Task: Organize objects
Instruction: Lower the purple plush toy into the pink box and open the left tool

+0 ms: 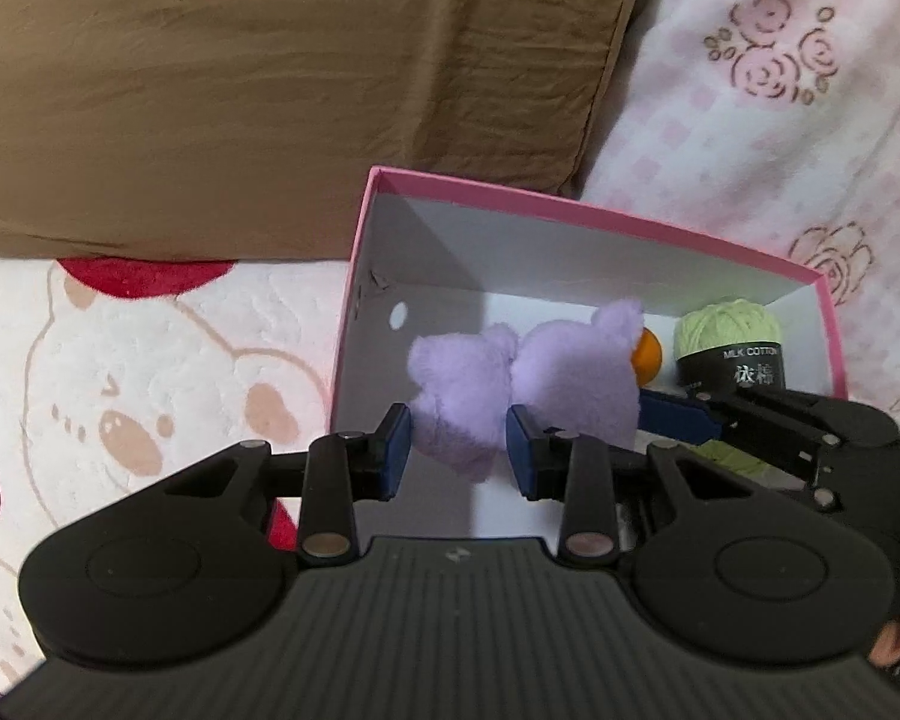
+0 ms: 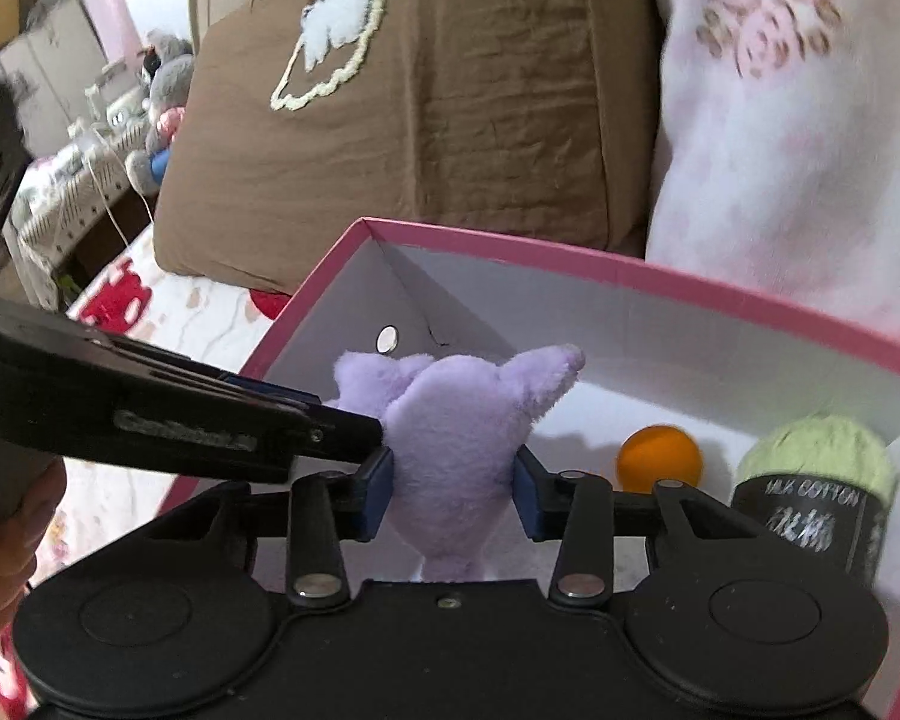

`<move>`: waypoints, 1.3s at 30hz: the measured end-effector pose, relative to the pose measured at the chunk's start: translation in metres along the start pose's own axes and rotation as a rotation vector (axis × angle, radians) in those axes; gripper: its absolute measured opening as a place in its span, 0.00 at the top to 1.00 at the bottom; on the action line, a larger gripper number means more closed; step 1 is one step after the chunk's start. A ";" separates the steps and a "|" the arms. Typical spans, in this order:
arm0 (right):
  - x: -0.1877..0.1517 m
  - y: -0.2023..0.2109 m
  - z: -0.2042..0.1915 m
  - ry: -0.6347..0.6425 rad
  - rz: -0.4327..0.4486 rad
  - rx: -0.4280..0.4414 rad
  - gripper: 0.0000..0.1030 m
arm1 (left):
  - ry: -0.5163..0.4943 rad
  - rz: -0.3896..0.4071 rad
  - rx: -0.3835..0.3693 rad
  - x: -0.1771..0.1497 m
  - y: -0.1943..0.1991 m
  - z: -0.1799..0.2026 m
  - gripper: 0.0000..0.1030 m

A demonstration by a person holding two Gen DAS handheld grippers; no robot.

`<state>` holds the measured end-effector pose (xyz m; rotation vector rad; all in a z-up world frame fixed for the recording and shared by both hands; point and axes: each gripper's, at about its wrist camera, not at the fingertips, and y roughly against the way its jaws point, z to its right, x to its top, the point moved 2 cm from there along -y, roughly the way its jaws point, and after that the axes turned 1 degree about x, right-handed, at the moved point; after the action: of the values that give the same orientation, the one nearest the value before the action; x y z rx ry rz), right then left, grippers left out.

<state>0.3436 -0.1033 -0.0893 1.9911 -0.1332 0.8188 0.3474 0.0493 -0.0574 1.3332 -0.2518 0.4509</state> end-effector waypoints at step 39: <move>-0.003 -0.045 -0.002 0.011 -0.196 -0.054 0.71 | 0.048 0.072 0.044 -0.015 0.015 0.004 0.71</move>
<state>0.3586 -0.0771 -0.1236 1.9138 0.0458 0.6924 0.3275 0.0451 -0.0497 1.3580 -0.2514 0.5510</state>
